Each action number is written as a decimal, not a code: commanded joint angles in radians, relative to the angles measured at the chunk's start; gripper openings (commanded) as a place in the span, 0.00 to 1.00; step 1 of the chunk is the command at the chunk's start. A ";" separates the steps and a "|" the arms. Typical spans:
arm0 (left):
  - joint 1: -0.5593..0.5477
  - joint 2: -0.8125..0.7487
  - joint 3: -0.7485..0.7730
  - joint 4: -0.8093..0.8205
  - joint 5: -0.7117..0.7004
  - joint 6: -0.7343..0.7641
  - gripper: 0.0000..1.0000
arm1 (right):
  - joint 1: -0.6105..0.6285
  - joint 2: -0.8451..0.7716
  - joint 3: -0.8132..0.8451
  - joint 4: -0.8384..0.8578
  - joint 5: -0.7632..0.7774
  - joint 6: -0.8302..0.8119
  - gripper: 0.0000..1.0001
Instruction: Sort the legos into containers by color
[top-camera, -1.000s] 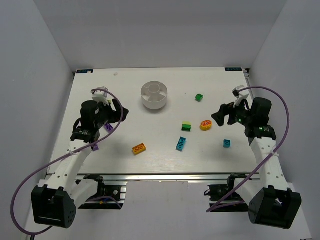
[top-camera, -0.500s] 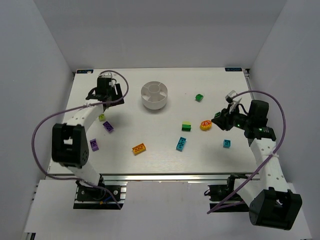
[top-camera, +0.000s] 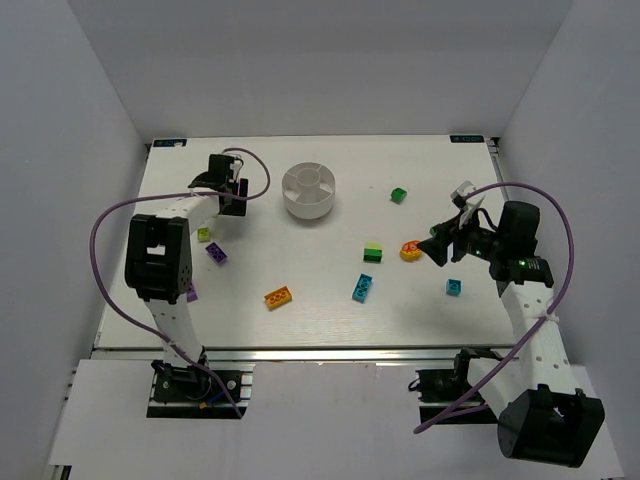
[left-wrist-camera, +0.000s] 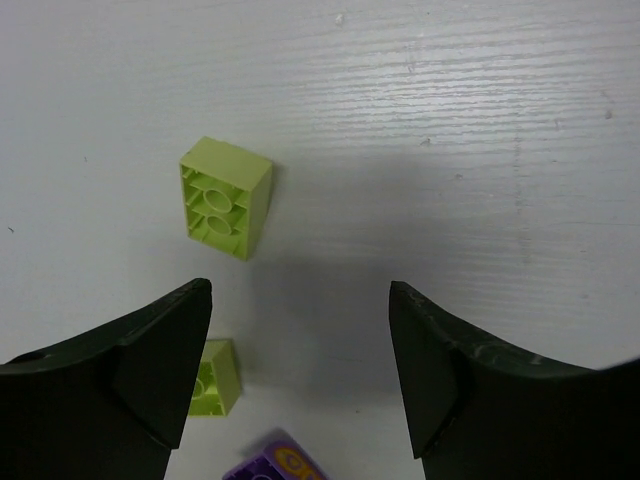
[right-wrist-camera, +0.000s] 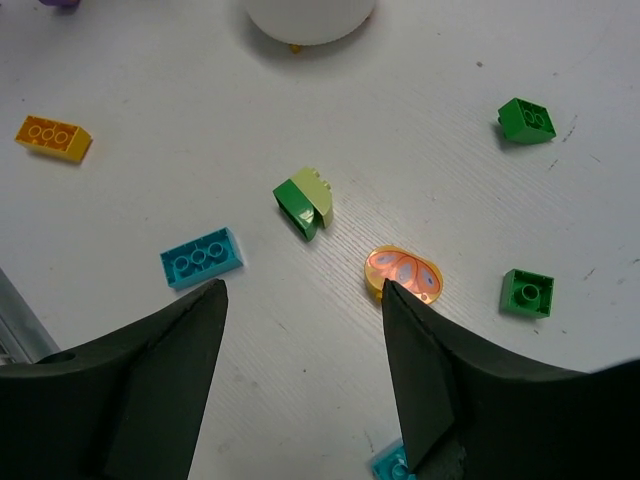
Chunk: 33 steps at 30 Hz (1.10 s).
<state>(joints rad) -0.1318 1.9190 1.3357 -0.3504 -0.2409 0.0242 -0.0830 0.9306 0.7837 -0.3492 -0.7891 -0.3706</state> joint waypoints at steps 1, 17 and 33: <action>0.011 -0.005 0.031 0.048 -0.047 0.082 0.82 | 0.006 -0.001 0.028 0.007 -0.022 -0.011 0.69; 0.107 0.184 0.207 0.021 0.058 0.056 0.86 | 0.006 0.028 0.022 0.015 -0.010 -0.021 0.69; 0.135 0.127 0.154 0.027 0.164 0.008 0.49 | 0.006 0.034 0.017 0.016 -0.004 -0.021 0.69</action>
<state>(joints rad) -0.0128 2.1147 1.4971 -0.3141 -0.1043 0.0498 -0.0826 0.9699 0.7837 -0.3492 -0.7853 -0.3782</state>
